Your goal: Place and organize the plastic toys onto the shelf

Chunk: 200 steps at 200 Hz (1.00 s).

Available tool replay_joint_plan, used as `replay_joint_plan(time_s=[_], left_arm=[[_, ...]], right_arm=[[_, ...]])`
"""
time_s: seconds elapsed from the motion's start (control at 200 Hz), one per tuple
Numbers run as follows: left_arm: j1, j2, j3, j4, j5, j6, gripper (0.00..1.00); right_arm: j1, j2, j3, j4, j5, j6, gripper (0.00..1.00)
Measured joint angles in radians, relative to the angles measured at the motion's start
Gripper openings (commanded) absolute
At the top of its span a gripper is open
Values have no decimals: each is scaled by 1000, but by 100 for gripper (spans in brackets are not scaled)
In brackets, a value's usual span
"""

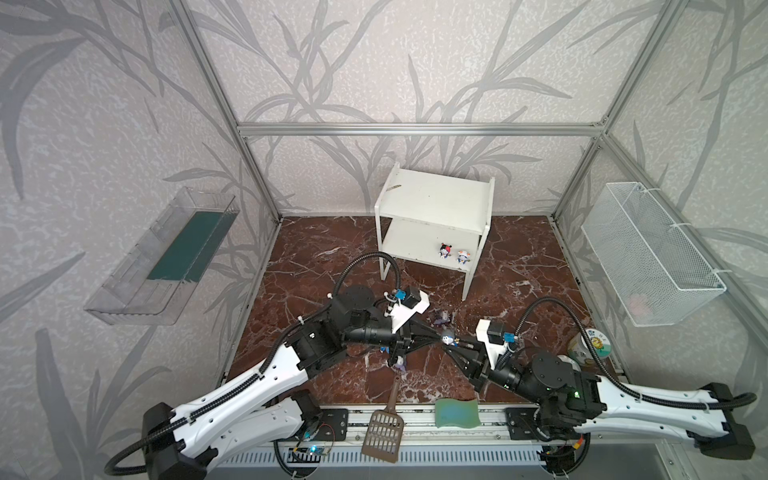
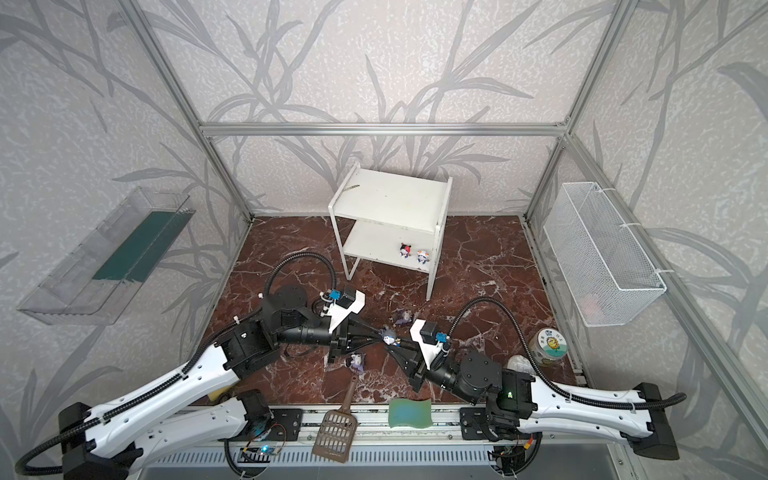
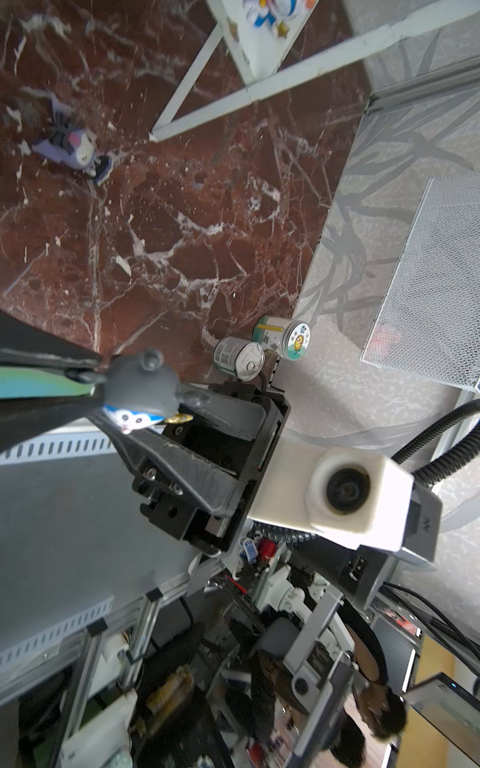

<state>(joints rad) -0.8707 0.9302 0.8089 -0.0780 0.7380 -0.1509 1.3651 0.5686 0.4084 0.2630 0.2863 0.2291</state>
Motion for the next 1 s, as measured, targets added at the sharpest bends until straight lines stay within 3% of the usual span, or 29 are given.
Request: replay_joint_plan(time_s=[0.025,0.17,0.275,0.435,0.585,0.855,1.0], left_arm=[[0,2,0,2,1,3,0],[0,6,0,5,-3,5,0],[0,5,0,5,-7,13,0],[0,0,0,3,-42,32,0],[1,-9,0,-9,-92,73,0],[21,20,51,-106,-220,221,0],[102,71,71,-108,-282,312,0]], right_arm=[[0,0,0,-2,1,2,17],[-2,-1,-1,-5,6,7,19],[-2,-2,-2,-5,5,10,27],[-2,-7,-3,-8,1,15,60],[-2,-47,-12,-33,5,14,74],[-2,-193,-34,-190,51,12,81],[-2,-280,-24,-327,80,0,84]])
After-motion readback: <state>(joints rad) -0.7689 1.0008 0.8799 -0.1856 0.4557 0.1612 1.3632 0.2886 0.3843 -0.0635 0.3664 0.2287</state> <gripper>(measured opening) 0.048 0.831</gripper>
